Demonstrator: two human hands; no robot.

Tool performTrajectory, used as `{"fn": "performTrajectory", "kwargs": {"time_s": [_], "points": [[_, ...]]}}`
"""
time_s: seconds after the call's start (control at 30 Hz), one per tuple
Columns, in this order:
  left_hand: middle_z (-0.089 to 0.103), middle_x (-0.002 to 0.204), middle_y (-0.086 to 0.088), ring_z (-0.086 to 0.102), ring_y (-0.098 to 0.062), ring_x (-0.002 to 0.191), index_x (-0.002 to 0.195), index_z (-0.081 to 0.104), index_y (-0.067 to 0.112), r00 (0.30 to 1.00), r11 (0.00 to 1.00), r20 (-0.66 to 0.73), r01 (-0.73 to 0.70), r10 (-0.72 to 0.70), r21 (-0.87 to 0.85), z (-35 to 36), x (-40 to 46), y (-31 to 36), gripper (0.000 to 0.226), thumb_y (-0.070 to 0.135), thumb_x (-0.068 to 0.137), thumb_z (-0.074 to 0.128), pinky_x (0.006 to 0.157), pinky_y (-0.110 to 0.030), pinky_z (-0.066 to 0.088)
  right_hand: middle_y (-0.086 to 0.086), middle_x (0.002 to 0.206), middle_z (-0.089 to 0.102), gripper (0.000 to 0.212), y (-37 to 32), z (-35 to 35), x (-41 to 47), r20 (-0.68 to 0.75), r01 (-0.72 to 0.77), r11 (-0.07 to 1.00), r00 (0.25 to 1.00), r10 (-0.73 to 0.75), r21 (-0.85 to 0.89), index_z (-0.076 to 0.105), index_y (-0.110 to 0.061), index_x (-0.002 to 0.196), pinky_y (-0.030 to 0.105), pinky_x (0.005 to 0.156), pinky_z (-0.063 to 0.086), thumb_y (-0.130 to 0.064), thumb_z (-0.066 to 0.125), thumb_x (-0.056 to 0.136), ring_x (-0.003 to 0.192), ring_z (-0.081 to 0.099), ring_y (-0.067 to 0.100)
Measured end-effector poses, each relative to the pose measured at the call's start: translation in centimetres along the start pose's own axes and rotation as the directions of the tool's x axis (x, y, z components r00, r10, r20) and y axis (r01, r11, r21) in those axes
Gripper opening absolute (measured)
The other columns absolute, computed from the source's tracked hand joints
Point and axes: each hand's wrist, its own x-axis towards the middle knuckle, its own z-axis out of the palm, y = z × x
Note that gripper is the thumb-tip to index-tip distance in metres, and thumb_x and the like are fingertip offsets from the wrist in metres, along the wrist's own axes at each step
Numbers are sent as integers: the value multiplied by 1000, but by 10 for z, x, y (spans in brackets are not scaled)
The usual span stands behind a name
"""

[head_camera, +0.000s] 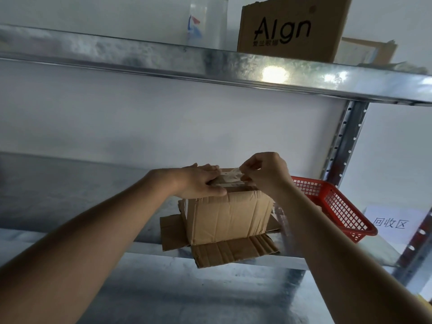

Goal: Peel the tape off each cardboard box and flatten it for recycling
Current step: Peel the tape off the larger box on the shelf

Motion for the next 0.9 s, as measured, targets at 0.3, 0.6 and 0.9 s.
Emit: {"fn": "performTrajectory", "kwargs": {"time_s": [0.3,0.6,0.9], "points": [[26,167,5,37,-21,146,159,35,22,997,1000,-71,-13,11,-27,-2,-5,18,73,65,100,41,116,-42,35,0,92,80,29,2,10,-7,32,403,876,911,-410,-266,81,-11,104,12,78,57,2,87,78,83,75,2],[22,169,5,25,-25,152,158,34,40,991,999,-131,-37,36,-5,13,-2,11,78,74,88,22,120,-45,23,-9,104,78,48,0,21,-6,261,397,847,912,-318,-355,77,-29,117,14,76,54,7,56,94,95,70,4],[9,173,7,8,-20,159,163,22,39,989,999,-146,-36,36,6,18,1,7,98,83,75,11,126,-45,12,-16,108,73,21,2,21,-3,134,286,944,955,-266,-163,77,-32,110,23,78,58,-28,81,90,89,71,3]]}}
